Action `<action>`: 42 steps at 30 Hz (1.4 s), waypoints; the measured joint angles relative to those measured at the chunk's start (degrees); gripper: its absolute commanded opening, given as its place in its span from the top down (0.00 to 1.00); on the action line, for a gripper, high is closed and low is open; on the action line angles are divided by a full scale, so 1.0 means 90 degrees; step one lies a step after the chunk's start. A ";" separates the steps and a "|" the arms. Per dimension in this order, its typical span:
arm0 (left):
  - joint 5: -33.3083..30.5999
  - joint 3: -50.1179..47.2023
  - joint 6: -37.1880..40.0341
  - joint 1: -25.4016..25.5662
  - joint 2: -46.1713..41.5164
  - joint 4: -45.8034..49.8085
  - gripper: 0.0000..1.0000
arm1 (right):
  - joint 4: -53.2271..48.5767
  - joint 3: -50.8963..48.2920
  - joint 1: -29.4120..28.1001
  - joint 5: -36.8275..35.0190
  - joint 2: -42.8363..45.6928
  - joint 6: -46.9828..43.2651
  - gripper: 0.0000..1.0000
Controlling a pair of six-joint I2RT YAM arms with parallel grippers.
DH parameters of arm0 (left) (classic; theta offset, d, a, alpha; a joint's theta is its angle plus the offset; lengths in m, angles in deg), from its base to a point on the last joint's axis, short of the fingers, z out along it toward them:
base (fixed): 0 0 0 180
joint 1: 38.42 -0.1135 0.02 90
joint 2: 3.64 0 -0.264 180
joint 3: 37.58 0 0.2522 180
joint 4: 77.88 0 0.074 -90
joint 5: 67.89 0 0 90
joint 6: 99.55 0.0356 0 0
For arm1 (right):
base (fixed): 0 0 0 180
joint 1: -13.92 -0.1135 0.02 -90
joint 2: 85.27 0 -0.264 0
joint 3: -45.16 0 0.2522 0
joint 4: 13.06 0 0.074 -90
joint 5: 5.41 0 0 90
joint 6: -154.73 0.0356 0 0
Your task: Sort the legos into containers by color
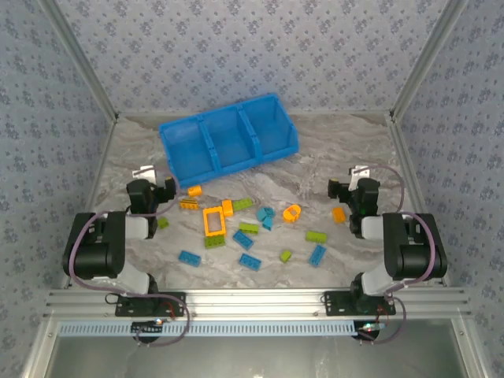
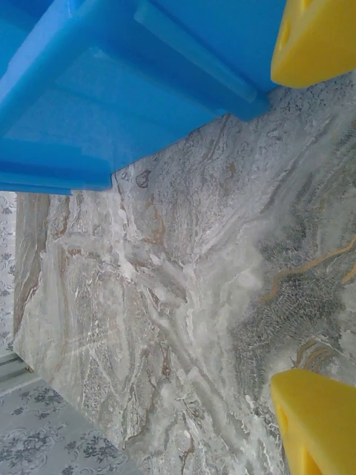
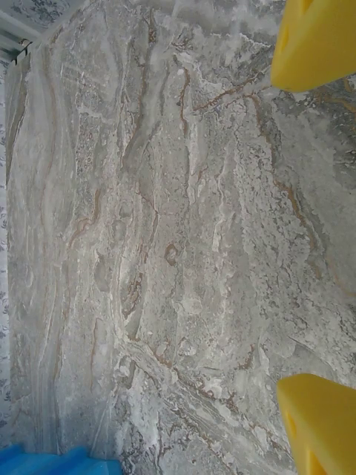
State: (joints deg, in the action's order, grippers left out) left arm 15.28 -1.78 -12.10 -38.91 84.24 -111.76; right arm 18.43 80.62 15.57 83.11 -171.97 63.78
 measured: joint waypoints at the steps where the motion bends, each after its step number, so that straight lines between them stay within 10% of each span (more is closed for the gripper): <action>1: 0.0000 0.0000 0.0000 0.0000 0.0000 0.0000 0.02 | 0.0000 0.0000 0.0000 0.0005 0.0000 0.0000 0.00; 21: -0.0097 0.0000 0.0027 0.0051 -0.0095 0.0112 0.02 | -0.0046 -0.0007 0.0002 -0.0041 0.0061 0.0005 0.00; 29: -0.1763 0.1209 -0.0158 0.1460 -0.3628 0.3296 0.02 | -0.2975 0.1452 -0.0299 -0.0663 0.3237 0.0653 0.00; 36: -0.1698 0.3558 -0.2322 0.1554 -0.4765 0.6356 0.02 | -0.5187 0.3604 -0.0330 -0.0231 0.4316 0.3762 0.00; 42: -0.0835 0.3840 -0.3568 0.1229 -0.4490 0.8446 0.02 | -0.6567 0.3359 -0.2977 -0.0563 0.4692 0.3417 0.00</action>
State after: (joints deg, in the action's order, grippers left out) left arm 7.76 32.78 -44.21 -27.85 43.82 -35.74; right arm -40.67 110.84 -11.22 78.04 -129.74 94.53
